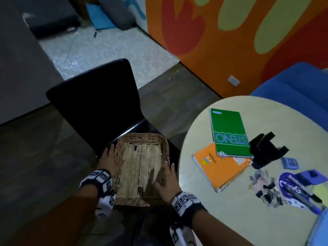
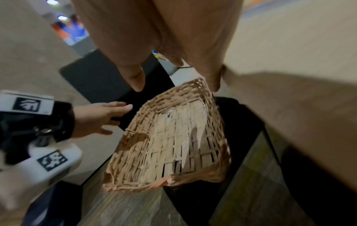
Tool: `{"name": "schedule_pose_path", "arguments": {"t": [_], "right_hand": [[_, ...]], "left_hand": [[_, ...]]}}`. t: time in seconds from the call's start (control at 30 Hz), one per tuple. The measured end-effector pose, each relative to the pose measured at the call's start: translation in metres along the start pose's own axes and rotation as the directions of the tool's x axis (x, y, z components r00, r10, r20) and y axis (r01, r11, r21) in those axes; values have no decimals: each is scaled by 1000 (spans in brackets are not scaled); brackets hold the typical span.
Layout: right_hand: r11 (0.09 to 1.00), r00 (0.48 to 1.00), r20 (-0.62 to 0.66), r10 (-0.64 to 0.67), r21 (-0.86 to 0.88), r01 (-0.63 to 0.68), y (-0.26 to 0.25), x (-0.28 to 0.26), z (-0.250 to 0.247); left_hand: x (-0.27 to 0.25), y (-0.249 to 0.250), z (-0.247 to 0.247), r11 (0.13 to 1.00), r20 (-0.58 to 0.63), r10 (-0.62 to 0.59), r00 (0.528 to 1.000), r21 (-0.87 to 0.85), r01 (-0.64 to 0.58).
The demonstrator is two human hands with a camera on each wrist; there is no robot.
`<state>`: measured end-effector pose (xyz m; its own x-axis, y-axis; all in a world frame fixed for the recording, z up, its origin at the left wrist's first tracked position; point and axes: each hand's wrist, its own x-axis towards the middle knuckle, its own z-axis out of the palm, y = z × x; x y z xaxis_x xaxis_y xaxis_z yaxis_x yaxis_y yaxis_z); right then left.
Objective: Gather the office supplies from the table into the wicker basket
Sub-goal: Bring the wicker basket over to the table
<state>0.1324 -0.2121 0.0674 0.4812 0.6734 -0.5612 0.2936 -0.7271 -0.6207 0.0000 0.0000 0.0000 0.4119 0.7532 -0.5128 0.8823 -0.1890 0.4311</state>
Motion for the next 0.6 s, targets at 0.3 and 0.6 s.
{"name": "schedule_pose_path", "arguments": {"t": [0.3, 0.6], "right_hand": [[892, 909, 109, 403, 177, -416, 21, 44, 31], [931, 939, 112, 324, 136, -338, 8, 38, 28]], "left_hand": [[3, -23, 28, 972, 197, -132, 972, -166, 166], [7, -36, 27, 951, 230, -146, 962, -236, 201]]}}
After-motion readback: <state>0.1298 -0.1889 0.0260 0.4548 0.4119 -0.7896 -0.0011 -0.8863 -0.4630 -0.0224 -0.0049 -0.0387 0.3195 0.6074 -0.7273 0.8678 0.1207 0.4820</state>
